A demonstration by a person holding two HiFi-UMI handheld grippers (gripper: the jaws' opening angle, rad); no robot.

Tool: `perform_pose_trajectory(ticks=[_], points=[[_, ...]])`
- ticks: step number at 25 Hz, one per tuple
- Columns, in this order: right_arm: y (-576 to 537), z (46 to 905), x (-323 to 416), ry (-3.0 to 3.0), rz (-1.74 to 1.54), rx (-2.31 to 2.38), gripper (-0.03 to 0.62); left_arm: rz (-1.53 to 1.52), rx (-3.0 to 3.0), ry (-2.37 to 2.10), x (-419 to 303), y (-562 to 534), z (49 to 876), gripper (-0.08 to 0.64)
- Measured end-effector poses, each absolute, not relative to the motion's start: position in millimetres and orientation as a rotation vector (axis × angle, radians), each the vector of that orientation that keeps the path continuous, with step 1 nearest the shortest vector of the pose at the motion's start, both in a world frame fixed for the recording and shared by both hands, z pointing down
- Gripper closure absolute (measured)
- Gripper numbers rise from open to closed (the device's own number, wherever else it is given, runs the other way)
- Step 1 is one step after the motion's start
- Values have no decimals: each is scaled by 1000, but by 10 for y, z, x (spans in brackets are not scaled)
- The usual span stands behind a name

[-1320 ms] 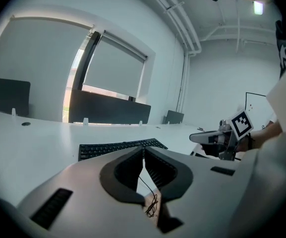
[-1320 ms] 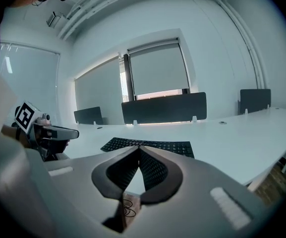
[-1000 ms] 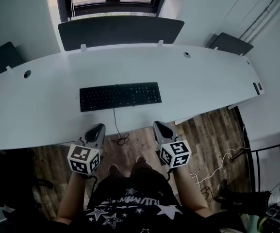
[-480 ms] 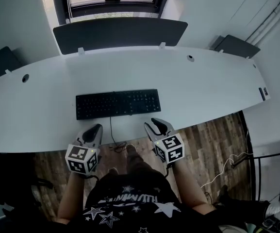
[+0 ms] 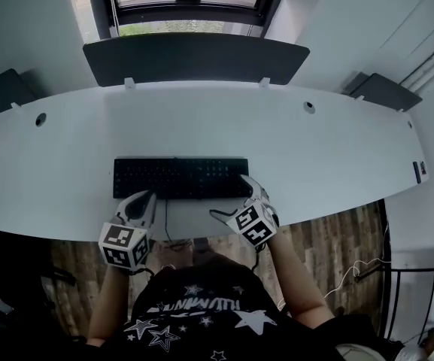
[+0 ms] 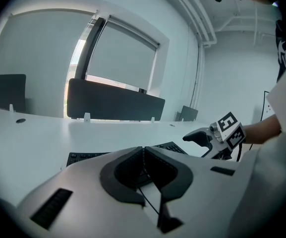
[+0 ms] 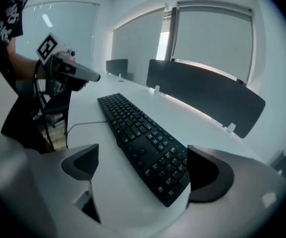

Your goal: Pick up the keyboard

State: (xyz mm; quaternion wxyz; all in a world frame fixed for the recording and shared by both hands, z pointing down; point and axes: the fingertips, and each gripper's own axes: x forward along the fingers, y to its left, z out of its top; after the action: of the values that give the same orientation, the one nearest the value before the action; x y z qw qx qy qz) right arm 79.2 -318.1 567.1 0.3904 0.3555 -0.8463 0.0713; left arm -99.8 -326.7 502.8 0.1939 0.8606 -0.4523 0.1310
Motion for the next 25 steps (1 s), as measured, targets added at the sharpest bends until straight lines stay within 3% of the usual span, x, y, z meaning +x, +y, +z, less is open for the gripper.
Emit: perform_pose_trajectory(ticks=[10,16,25], points=[[-3578,6002,814,-2054,1,517,61,364,2335,-1406,-1021,-3559,5019,540],[-3685,6180,796,-1977,-14,323,18,344,2276,-1494,-1119,-3634,4996,540],[-3693,6395,762,-1874,65,128,18,353,2205,-1558,-1214,-3646,5074,540]])
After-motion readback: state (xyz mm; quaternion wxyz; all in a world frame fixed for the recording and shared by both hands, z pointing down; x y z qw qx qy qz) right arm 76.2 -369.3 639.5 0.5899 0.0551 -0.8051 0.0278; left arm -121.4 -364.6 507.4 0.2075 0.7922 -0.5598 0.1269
